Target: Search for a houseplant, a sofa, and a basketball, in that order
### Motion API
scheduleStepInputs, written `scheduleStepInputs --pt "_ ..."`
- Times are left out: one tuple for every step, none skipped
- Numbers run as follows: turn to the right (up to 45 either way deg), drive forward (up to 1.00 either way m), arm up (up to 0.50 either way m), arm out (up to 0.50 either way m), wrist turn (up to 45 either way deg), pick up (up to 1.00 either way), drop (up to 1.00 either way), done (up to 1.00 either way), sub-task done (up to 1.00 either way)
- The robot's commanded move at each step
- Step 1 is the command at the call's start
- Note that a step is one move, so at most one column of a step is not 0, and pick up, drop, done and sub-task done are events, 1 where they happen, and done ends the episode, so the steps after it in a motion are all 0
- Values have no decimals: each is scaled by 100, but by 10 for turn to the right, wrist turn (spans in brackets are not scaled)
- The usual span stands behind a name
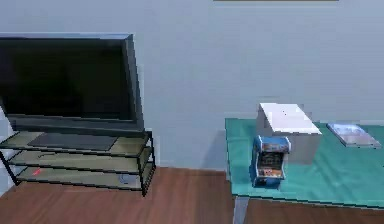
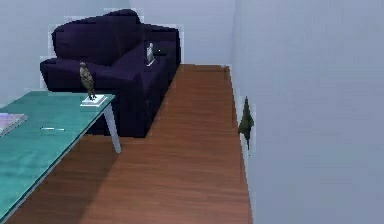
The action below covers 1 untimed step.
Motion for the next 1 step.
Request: scheduleStepInputs --pt "-450 0 0 0 0 0 0 0 0"
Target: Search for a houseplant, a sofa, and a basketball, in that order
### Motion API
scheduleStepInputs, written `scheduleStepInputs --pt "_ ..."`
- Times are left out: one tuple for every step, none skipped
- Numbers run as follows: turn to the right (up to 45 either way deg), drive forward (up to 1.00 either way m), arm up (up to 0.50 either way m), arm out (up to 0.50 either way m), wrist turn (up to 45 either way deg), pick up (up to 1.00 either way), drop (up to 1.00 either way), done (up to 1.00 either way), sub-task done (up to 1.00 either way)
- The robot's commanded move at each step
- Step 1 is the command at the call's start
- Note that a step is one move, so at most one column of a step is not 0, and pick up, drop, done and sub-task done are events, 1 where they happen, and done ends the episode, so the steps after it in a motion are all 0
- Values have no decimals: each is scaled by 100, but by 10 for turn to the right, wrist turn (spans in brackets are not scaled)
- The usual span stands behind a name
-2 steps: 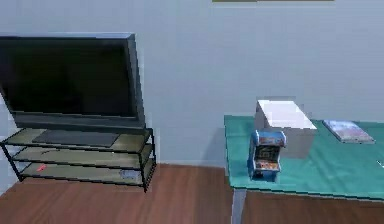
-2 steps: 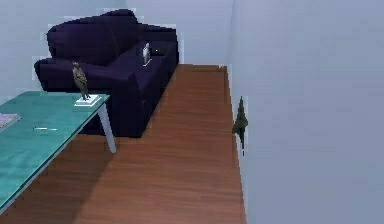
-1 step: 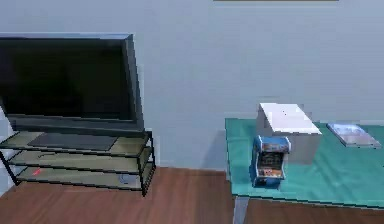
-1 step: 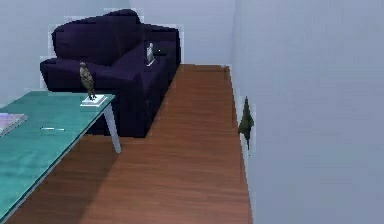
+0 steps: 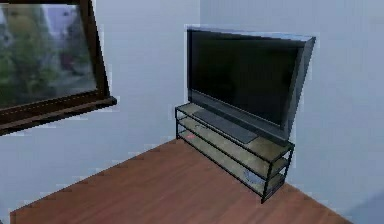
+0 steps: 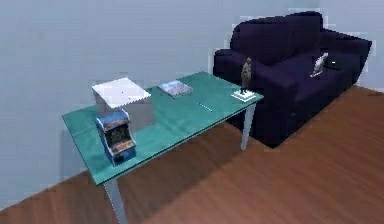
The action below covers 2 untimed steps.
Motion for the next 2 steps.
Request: scheduleStepInputs --pt "-390 0 0 0 0 0 0 0 0" --pt "0 55 0 0 0 0 0 0 0"
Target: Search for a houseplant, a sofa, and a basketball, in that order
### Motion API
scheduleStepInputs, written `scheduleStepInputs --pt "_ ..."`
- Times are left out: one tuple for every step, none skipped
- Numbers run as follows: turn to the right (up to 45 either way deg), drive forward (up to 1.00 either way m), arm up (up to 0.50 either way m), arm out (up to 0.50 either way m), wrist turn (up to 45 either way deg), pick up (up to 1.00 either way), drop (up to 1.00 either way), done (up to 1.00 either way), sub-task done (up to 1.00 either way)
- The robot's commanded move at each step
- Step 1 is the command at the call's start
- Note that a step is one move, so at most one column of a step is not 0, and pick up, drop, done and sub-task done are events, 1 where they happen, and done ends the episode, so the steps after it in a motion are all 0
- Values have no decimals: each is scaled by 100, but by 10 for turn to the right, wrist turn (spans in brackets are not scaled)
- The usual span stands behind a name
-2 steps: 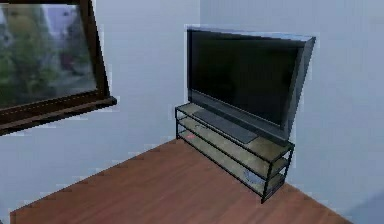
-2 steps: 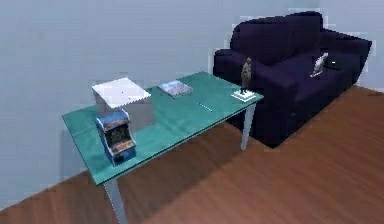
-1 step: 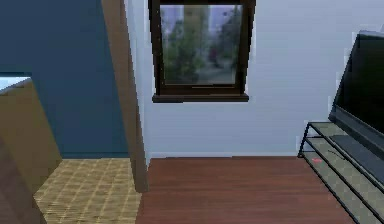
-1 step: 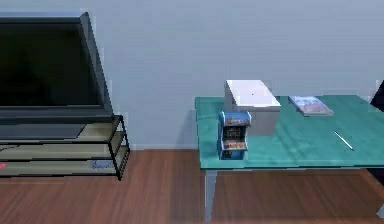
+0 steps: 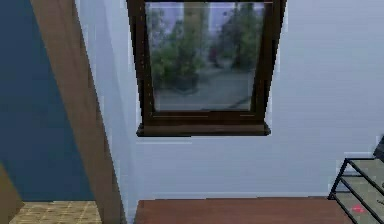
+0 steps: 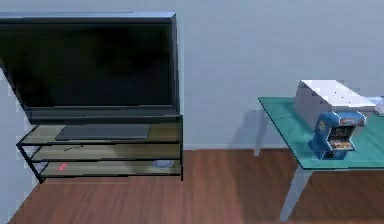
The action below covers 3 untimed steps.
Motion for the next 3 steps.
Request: scheduleStepInputs --pt "-450 0 0 0 0 0 0 0 0" --pt "0 20 0 0 0 0 0 0 0" --pt "-450 0 0 0 0 0 0 0 0"
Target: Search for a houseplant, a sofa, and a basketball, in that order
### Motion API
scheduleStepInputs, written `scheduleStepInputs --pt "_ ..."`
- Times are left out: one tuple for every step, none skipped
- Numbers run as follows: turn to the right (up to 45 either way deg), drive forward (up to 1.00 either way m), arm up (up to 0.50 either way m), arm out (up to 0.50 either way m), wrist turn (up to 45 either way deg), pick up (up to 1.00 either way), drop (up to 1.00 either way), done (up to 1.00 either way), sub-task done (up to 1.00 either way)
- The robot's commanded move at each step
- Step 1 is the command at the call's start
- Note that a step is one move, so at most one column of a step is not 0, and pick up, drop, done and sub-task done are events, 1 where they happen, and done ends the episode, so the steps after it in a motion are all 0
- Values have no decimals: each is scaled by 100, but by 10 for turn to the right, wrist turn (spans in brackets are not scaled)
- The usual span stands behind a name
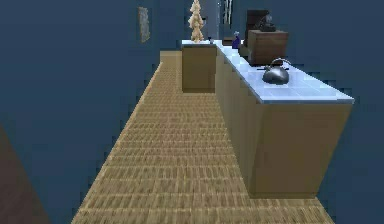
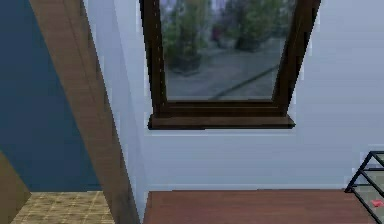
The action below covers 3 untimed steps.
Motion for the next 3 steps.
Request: scheduleStepInputs --pt "-60 0 0 0 0 0 0 0 0" --pt "0 100 0 0 0 0 0 0 0" --pt "0 100 0 0 0 0 0 0 0"
